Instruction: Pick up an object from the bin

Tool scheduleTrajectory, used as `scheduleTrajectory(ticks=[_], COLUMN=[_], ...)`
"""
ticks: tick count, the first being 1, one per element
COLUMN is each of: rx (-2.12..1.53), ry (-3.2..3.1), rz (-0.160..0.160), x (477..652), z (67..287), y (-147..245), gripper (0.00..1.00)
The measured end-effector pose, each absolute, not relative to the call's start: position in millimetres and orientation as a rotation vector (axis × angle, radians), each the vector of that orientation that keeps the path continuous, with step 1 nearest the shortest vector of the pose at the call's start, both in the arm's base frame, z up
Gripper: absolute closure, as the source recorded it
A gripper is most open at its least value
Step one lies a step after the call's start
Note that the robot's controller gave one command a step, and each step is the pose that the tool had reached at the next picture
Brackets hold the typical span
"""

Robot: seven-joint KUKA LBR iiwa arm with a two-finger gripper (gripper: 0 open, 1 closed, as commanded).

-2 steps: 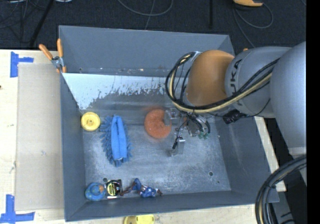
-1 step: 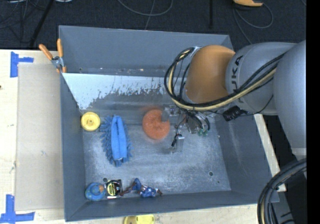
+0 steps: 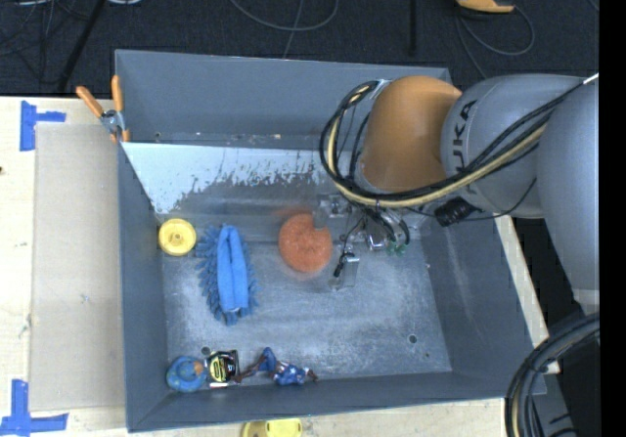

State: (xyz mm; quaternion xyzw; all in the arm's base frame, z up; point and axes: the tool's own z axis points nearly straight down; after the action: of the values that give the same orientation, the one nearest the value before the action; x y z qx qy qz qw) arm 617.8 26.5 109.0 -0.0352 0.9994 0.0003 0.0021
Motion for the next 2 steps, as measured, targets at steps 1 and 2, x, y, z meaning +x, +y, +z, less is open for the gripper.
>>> scheduleTrajectory(ticks=[1,2], rx=[-0.210,-0.269], ry=[3.132,3.114], rz=[0.000,0.001], x=[619.2,621.0], z=[81.2,74.7], y=[29.3,35.7], gripper=[0.00,1.00])
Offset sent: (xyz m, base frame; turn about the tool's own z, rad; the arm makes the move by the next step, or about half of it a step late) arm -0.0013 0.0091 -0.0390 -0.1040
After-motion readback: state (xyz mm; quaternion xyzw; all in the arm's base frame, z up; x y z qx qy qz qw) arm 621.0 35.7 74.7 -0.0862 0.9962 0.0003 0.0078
